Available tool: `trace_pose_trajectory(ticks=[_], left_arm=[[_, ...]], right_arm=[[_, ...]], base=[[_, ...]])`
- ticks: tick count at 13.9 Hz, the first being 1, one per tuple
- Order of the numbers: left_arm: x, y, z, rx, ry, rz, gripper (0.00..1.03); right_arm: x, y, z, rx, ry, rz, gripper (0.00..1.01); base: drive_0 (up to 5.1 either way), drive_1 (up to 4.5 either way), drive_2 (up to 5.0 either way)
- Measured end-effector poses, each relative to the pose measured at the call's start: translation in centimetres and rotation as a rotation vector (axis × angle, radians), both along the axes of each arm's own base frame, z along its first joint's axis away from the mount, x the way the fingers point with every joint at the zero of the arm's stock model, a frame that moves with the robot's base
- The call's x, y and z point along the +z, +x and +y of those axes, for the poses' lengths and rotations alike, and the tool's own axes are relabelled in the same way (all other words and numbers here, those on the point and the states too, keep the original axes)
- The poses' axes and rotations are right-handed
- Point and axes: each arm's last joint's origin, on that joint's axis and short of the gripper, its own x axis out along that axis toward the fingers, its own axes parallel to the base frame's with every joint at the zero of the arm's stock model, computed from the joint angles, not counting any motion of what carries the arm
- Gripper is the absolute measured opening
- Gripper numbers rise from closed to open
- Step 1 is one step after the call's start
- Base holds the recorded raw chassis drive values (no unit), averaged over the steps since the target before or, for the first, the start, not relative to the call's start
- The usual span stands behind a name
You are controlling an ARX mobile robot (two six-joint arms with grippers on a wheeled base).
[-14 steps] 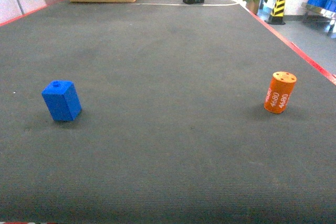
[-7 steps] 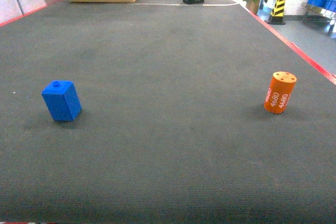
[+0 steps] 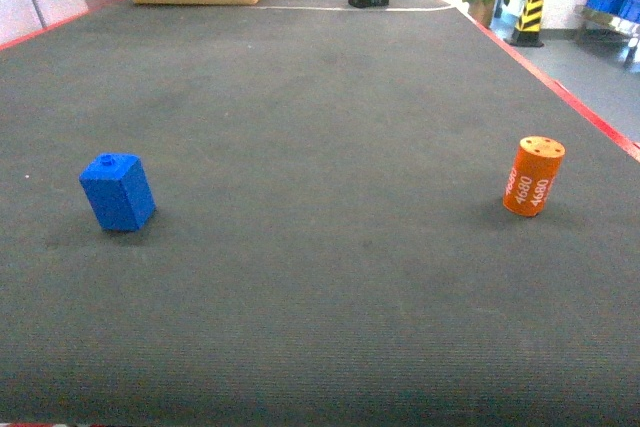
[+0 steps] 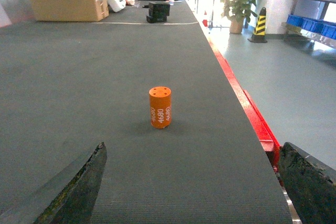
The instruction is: Sort blue parts and orange caps into right shelf containers
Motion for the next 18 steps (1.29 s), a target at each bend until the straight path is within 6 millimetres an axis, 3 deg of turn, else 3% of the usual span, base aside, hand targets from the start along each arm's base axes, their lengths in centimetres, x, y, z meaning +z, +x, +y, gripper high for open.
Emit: trace_pose_trajectory(ticks=[18], left_arm=[[0.0,0.0,0.0,0.0,0.0,0.0,0.98]], right_arm=[[0.0,0.0,0.0,0.0,0.0,0.0,0.98]], base=[[0.0,0.0,0.0]])
